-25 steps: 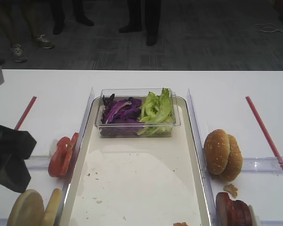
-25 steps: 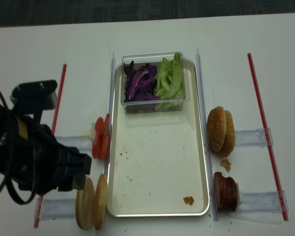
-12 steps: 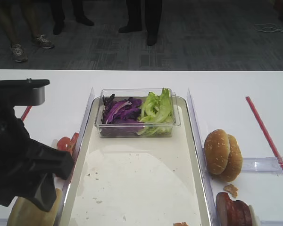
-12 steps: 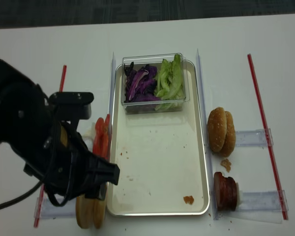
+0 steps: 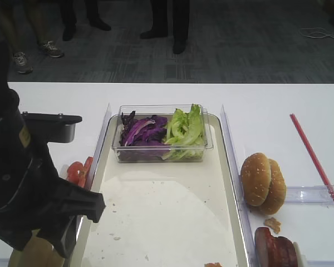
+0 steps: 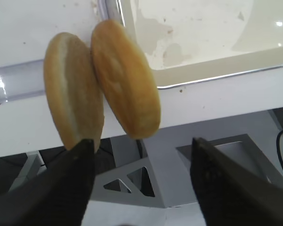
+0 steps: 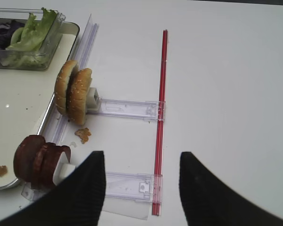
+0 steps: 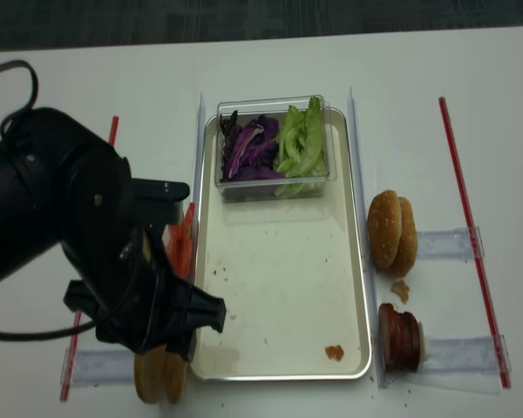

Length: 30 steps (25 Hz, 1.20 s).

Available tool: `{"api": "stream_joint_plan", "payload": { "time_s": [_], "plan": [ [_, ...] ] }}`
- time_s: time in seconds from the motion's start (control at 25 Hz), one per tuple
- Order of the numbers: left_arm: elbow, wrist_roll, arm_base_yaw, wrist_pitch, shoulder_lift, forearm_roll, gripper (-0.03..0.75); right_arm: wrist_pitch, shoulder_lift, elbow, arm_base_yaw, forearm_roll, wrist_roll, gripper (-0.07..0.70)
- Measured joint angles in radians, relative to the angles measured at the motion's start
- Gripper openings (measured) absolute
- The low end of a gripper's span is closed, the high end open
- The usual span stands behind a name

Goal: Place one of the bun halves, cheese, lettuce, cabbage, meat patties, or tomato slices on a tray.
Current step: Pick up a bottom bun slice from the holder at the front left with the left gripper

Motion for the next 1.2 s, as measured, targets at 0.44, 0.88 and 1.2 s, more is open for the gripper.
{"api": "stream_joint_plan", "payload": {
  "time_s": [0.44, 0.88, 1.2],
  "plan": [
    [0.000, 0.000, 0.000, -0.071, 0.122, 0.000, 0.414, 0.000, 0.000, 0.000, 0.000, 0.000, 0.000, 0.384],
    [-0.002, 0.000, 0.000, -0.091, 0.222, 0.002, 0.412, 0.000, 0.000, 0.000, 0.000, 0.000, 0.000, 0.384],
    [-0.002, -0.021, 0.000, -0.091, 0.224, 0.018, 0.306, 0.000, 0.000, 0.000, 0.000, 0.000, 0.000, 0.384]
  ]
}}
